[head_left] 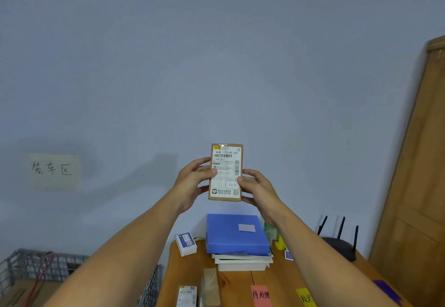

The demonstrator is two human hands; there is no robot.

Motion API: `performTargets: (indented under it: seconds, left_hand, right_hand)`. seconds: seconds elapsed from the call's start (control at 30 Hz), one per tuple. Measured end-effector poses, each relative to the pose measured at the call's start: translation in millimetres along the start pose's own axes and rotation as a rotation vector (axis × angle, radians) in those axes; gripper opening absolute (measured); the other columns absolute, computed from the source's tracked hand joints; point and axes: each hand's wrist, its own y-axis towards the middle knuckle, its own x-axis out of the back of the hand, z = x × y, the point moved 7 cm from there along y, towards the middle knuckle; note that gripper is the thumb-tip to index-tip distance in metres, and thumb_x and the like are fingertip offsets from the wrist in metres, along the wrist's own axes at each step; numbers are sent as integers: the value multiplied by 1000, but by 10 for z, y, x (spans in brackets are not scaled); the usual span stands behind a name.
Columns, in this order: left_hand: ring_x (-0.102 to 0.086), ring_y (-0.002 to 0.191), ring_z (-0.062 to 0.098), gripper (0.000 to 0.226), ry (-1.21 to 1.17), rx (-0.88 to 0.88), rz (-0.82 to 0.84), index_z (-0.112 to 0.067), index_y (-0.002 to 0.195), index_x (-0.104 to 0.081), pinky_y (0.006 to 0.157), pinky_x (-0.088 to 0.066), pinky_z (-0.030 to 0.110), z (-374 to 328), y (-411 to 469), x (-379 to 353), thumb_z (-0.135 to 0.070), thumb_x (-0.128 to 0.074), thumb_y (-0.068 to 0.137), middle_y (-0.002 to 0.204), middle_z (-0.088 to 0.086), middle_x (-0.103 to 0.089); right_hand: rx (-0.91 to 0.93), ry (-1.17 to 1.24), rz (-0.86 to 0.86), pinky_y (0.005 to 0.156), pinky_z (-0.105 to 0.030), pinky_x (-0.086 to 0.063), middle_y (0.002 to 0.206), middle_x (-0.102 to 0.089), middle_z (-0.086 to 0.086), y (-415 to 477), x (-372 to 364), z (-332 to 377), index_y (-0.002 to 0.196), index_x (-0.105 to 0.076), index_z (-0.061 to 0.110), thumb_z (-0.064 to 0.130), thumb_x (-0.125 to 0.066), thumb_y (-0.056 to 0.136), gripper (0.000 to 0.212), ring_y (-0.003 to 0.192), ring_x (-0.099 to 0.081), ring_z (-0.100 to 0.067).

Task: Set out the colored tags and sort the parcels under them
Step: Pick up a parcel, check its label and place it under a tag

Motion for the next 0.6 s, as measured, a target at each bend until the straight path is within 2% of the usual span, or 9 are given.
performTargets:
  seconds: [0.17, 0.27, 0.43, 0.6]
  left_hand:
    - [-73, 111, 28, 46, -38, -2, -12, -20, 132, -61, 92, -59, 53, 54, 42, 54, -4, -73, 91, 116, 6, -77]
    - [-73, 110, 28, 44, -58, 1, -16, -19, 131, -61, 95, -58, 56, 107, 68, 68, -3, -72, 92, 115, 8, -77]
    - [-72, 110, 29, 42, -72, 14, -18, -18, 132, -61, 98, -56, 57, 233, 114, 65, -4, -70, 93, 115, 8, -78]
    - [-71, 113, 28, 42, -114, 59, -22, -18, 131, -61, 95, -57, 54, 373, 165, -5, -1, -68, 92, 113, 9, -78]
  right_hand:
    - [-72, -39, 69, 102, -43, -53, 115, -75, 5, 26, -35, -129, 129, -51, 26, 21, -73, 90, 45, 108, -70, -15]
    - [-89, -51, 63, 99, -38, -55, 116, -74, 4, 39, -49, -209, 127, -53, 23, 13, -74, 88, 45, 108, -70, -16]
    - [-89, -19, 28, 86, -28, -60, 115, -74, 4, 48, -10, -324, 124, -56, 23, 11, -76, 87, 44, 106, -72, -18]
    - [-92, -21, 16, 95, -34, -57, 113, -76, 3, 45, 112, -419, 124, -59, 20, 10, -74, 88, 40, 105, -72, -17]
